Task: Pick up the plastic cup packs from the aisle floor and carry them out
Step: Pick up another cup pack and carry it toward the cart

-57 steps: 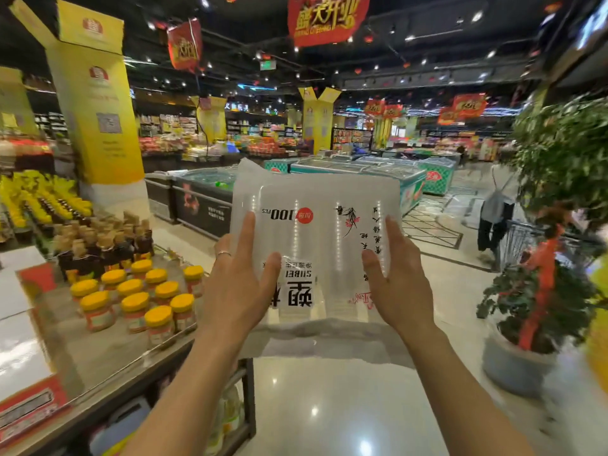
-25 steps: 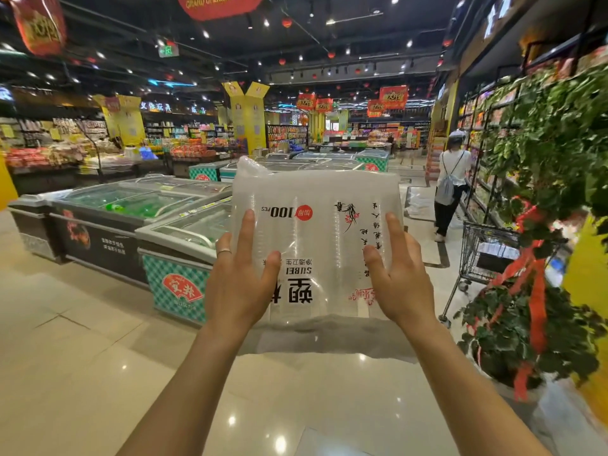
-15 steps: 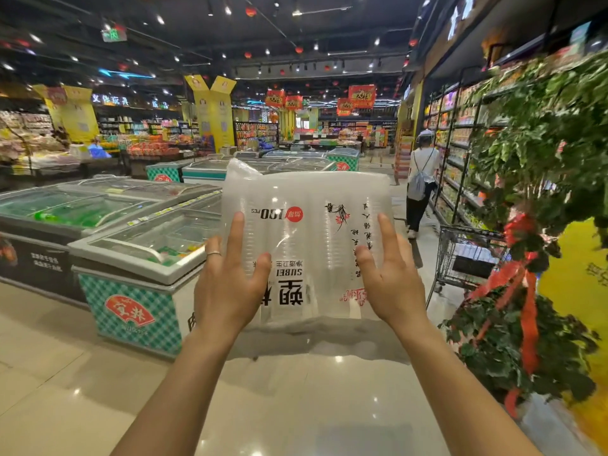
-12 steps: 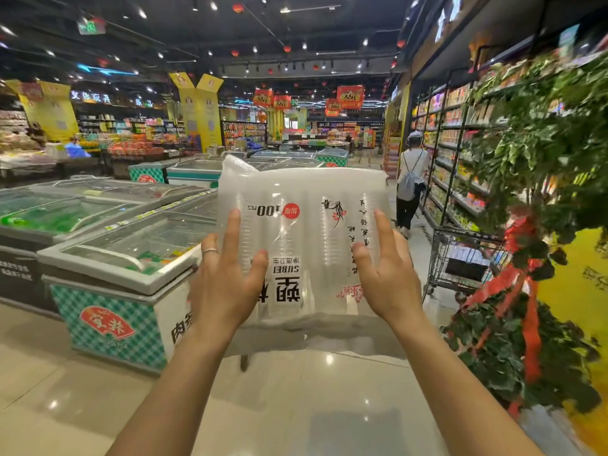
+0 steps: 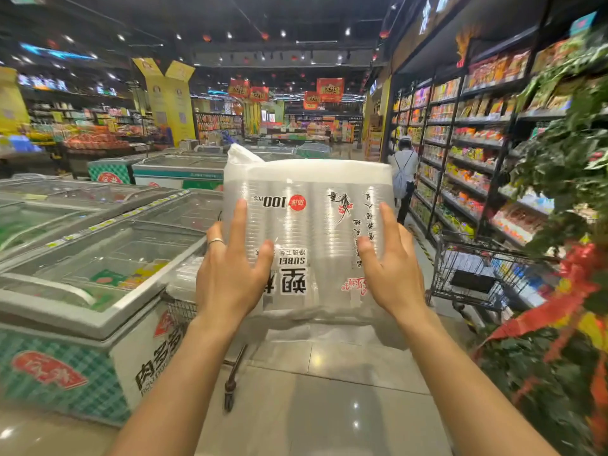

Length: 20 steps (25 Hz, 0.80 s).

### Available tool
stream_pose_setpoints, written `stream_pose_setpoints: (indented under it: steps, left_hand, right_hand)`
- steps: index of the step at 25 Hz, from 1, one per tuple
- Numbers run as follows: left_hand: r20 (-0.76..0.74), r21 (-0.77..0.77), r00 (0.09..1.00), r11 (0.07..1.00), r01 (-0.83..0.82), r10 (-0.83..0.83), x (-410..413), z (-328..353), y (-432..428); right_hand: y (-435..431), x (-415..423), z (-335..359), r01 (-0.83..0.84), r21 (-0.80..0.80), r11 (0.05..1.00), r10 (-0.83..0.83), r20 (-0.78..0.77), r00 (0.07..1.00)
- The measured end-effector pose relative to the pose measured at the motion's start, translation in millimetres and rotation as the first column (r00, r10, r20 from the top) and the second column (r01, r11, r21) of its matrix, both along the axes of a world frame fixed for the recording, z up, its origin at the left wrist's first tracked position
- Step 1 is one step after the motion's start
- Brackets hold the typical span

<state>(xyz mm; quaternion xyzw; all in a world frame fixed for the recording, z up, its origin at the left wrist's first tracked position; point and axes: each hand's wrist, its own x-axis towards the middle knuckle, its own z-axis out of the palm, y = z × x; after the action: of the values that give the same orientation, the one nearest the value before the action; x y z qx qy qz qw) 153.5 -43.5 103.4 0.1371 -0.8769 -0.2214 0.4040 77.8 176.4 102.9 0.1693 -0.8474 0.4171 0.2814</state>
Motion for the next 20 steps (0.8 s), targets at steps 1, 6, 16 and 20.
stream_pose_setpoints:
  steps: [1, 6, 16, 20]
  left_hand:
    - [0.004, -0.003, 1.000, 1.000, 0.002, -0.002, -12, -2, -7]
    - [0.029, 0.006, 0.999, 1.000, -0.021, 0.021, -87, -12, -46]
    - [0.092, 0.017, 0.988, 0.992, -0.122, 0.120, -298, -33, -114]
    - [0.116, 0.015, 0.979, 0.985, -0.173, 0.170, -390, -35, -134]
  right_hand:
    - [-7, -13, -2, 0.000, -0.002, 1.000, 0.000, -0.002, 1.000]
    - [-49, -94, -16, -0.037, -0.024, 0.999, 0.037, 0.015, 0.999]
    - [-130, -337, -45, -0.177, -0.089, 0.980, 0.179, 0.022, 0.984]
    - [-156, -439, -44, -0.207, -0.080, 0.975, 0.211, 0.041, 0.977]
